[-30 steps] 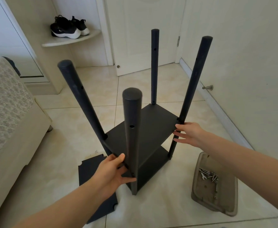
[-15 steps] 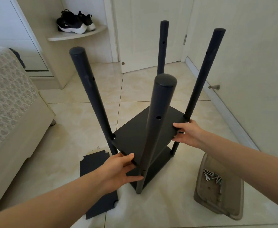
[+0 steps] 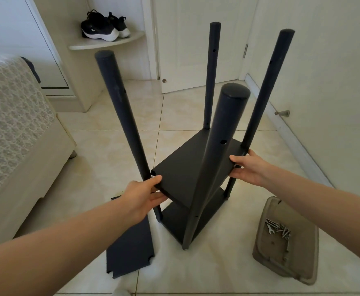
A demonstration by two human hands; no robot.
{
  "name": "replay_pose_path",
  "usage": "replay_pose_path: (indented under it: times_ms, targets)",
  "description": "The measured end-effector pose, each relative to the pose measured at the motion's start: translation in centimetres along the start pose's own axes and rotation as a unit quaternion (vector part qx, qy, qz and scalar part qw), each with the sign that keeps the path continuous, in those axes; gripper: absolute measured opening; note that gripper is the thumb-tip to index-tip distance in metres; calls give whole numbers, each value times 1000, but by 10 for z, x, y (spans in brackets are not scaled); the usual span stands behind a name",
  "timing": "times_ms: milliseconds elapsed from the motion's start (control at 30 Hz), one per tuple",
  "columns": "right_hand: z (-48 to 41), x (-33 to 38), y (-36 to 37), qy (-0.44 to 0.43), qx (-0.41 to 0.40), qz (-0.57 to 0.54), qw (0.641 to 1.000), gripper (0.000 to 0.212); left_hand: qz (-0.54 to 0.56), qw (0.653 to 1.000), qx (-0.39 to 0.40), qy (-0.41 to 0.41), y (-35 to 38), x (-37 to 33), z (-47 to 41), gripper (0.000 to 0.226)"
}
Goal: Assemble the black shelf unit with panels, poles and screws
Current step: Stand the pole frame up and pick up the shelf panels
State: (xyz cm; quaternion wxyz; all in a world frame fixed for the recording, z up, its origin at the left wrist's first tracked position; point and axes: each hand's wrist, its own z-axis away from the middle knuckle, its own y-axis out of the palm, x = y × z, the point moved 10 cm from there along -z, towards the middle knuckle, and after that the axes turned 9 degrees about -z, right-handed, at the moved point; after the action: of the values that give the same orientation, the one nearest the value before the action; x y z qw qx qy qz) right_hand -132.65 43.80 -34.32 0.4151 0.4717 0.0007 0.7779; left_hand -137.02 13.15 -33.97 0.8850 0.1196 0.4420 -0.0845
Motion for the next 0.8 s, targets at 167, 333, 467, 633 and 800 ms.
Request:
replay_pose_path:
  times_ms: [167, 333, 467, 633, 800]
  targets:
    - [2, 0, 6, -1, 17, 11, 1000, 51, -113, 993, -5, 27, -9, -10, -3, 28]
    - [2, -1, 13, 0, 28, 17, 999, 50, -126, 992, -19, 8, -12, -12, -6, 55]
    - [0, 0, 10, -1, 24, 23, 999, 49, -113, 993, -16, 33, -10, -16, -11, 83]
    - [0, 2, 7, -3, 18, 22, 1000, 51, -125, 991, 3, 52, -5, -19, -15, 51]
    - [0, 4, 7, -9, 20, 28, 999, 49, -136, 988, -30, 68, -12, -22, -16, 56]
